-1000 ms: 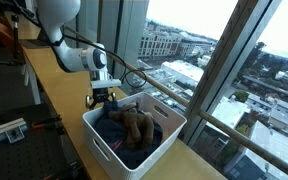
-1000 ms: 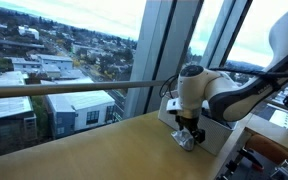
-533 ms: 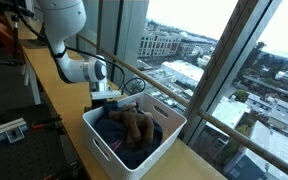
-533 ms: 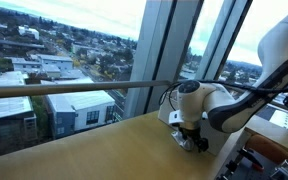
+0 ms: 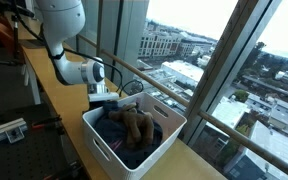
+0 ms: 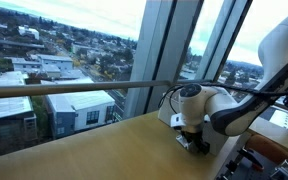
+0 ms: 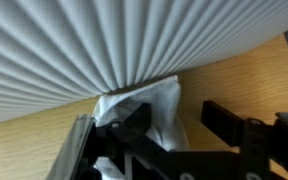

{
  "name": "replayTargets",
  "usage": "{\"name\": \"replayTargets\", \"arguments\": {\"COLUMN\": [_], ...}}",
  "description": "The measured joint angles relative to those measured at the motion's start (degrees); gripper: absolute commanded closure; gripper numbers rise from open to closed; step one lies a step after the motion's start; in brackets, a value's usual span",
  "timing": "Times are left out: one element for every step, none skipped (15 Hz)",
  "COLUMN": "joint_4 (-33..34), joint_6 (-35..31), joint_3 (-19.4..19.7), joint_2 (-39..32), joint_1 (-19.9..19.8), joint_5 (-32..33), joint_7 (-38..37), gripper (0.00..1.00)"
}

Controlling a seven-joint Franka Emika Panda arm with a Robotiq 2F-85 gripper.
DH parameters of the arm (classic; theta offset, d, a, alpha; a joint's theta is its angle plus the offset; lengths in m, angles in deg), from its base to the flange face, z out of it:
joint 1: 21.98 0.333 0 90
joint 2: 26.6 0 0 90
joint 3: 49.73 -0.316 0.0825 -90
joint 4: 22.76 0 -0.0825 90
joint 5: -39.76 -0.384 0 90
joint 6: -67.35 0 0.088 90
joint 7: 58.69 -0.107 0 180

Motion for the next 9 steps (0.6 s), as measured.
{"name": "replayTargets", "arguments": {"joint_4": [-0.3, -0.5, -0.7, -1.0, -1.3, -1.7, -2.2, -2.8, -3.6], "joint_6": [0.0, -0.1, -0.1, -0.1, -0.3, -0.5, -1.1, -1.2, -1.2], "joint_3": [0.0, 0.0, -0.1, -0.3, -0.5, -0.9, -1.3, -1.7, -1.8], "joint_2": [0.1, 0.2, 0.3, 0.6, 1.0, 1.7, 2.9, 4.5, 6.7], "joint_1": [0.0, 0.0, 0.0, 0.0, 0.1, 0.1, 0.3, 0.8, 1.4], "joint_5": [0.0, 0.0, 0.0, 0.0, 0.0, 0.0, 0.0, 0.0, 0.1], "joint_7": [-0.4, -0.8, -1.2, -1.7, -2.5, -3.6, -5.1, -6.9, -8.9], "gripper": [0.79, 0.88, 0.95, 1.00, 1.00, 1.00, 0.98, 0.98, 0.98]}}
